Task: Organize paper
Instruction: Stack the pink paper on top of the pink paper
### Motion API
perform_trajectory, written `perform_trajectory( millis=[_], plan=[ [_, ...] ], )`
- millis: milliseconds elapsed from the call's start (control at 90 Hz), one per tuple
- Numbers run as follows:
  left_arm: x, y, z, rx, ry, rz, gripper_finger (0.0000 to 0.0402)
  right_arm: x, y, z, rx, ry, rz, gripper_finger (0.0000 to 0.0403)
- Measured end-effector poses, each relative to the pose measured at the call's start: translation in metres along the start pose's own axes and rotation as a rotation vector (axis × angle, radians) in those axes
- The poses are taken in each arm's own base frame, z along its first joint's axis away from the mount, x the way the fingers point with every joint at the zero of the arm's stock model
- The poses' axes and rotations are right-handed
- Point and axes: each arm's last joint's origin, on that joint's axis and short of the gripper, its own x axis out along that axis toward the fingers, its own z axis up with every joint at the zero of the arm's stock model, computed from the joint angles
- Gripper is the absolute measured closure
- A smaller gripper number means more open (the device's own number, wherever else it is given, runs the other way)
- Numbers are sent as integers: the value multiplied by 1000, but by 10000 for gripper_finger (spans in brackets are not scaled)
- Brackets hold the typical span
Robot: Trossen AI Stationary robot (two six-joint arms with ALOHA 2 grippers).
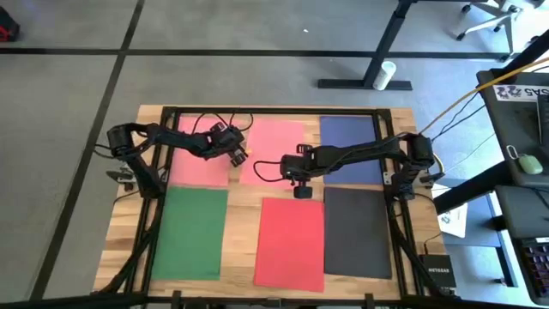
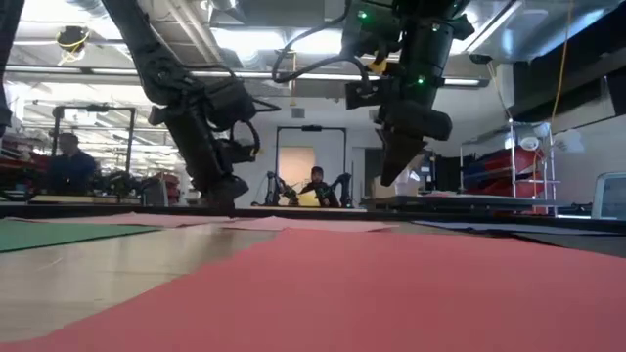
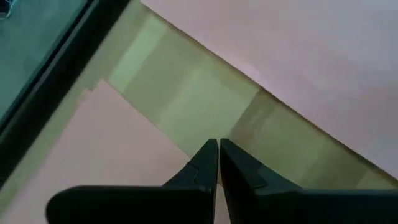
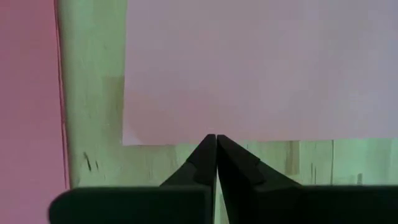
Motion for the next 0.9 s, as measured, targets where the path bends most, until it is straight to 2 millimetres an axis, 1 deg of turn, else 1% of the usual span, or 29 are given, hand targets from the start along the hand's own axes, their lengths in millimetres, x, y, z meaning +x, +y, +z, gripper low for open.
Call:
perform_trajectory(
  millis=[211, 589, 767, 900],
  plan=[
    [2, 7, -6, -3, 58, 38, 401, 0, 0, -1, -1, 6, 0, 403],
    [0, 7, -5, 2, 56, 54, 401, 0, 0, -1, -1, 6, 1, 403],
    [-11, 14, 3, 3, 10, 61, 401, 0, 0, -1, -2, 7, 1, 403],
    [-28, 20, 11, 3, -8, 61, 401, 0, 0, -1, -2, 8, -1, 403]
  ],
)
